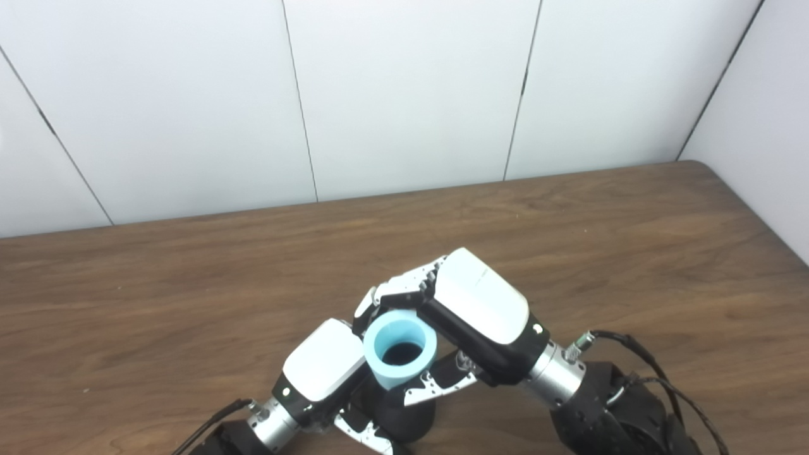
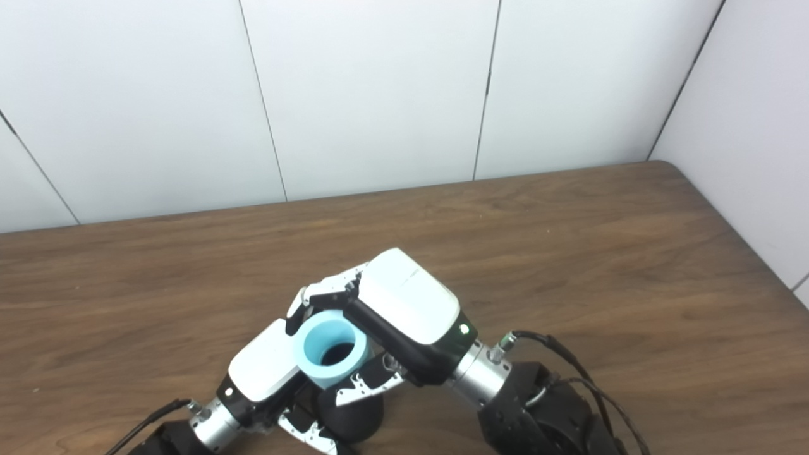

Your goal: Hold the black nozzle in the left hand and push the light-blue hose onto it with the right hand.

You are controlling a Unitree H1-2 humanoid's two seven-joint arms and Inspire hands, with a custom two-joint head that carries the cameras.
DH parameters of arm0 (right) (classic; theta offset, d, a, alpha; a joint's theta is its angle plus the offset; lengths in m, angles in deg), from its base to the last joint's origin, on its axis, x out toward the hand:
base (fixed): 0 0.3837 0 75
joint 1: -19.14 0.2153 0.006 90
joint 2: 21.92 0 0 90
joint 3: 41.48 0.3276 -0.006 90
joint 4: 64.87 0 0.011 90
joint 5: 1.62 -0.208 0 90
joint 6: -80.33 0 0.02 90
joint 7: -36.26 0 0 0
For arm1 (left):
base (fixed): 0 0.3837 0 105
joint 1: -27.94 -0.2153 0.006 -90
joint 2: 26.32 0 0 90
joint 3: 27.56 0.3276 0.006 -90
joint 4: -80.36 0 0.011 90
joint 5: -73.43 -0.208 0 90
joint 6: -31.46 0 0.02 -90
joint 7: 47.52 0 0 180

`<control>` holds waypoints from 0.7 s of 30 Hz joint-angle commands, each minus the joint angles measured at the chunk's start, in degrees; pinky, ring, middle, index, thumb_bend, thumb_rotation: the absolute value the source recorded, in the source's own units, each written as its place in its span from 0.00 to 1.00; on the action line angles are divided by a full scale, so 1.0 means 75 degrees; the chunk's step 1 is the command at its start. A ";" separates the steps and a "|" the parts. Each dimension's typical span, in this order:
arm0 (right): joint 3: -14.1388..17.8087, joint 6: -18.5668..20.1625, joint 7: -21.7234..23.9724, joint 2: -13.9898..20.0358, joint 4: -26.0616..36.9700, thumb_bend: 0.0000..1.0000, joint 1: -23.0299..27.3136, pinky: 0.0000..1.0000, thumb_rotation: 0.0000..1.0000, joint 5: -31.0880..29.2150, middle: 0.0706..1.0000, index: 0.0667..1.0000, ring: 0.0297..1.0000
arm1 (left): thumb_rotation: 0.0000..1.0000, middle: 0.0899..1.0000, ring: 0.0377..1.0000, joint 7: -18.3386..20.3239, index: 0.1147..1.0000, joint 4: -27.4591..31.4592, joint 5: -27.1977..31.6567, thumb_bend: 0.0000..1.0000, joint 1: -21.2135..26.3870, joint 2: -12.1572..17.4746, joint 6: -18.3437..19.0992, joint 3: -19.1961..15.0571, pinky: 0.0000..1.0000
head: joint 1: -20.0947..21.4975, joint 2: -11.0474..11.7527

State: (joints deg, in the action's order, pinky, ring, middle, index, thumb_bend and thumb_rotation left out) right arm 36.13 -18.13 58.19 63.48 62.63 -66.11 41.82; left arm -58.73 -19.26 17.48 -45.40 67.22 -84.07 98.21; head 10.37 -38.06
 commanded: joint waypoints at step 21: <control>0.0120 0.0236 -0.0165 -0.0045 0.0170 0.50 -0.0131 0.20 0.00 -0.0419 0.45 0.52 0.33 | 0.00 0.42 0.17 0.0417 0.42 -0.0651 -0.0253 0.53 -0.0842 -0.0013 0.0148 0.0462 0.15 | -0.0039 -0.0061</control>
State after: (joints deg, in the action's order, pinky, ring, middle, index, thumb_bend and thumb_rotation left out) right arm 36.80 -15.62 58.25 63.37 63.32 -67.72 39.32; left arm -58.54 -19.25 17.45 -45.40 67.28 -83.98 98.22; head 10.02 -38.50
